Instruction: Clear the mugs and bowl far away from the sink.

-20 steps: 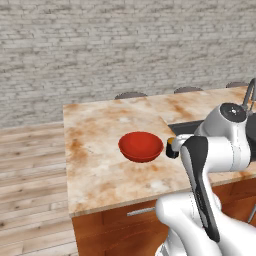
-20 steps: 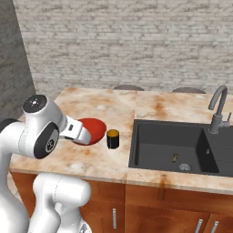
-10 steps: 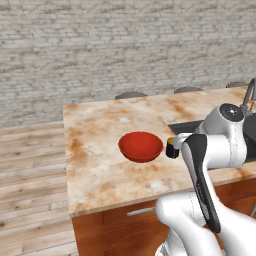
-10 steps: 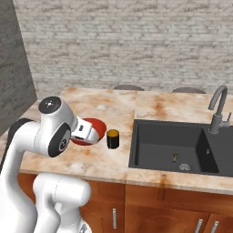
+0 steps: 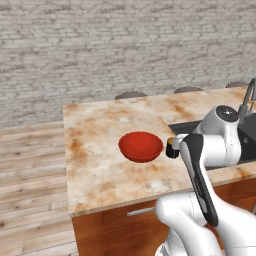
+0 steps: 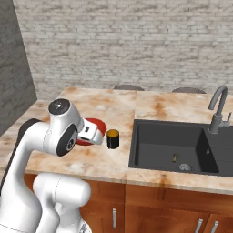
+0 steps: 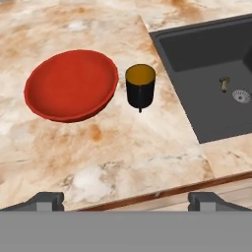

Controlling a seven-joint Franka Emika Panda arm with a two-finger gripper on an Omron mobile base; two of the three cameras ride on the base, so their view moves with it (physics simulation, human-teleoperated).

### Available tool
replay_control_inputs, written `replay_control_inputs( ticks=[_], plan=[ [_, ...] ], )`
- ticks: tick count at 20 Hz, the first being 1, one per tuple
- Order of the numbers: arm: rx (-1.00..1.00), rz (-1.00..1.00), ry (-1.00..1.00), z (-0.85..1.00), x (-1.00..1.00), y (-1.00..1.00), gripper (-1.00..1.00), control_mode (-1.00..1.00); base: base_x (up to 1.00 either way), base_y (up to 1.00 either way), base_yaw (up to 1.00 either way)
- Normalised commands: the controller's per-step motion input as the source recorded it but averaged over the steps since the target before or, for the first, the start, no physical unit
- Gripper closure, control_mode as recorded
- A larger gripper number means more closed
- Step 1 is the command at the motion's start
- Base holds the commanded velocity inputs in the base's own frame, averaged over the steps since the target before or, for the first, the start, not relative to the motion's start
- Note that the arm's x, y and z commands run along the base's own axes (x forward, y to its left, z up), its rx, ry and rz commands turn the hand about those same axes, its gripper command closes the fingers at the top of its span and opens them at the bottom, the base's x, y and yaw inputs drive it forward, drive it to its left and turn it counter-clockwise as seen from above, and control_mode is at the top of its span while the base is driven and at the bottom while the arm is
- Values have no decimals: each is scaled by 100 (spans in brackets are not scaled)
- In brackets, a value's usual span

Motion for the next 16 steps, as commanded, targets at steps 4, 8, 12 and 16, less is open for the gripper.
replay_control_inputs(
  ticks=[4,8,12,16],
  plan=[
    [0,0,0,-11,15,-10,-100,-100,0,0,0],
    [0,0,0,-7,16,-9,-100,-100,0,0,0],
    [0,0,0,-10,11,-26,-100,-100,0,0,0],
    [0,0,0,-18,6,-29,-100,-100,0,0,0]
  ],
)
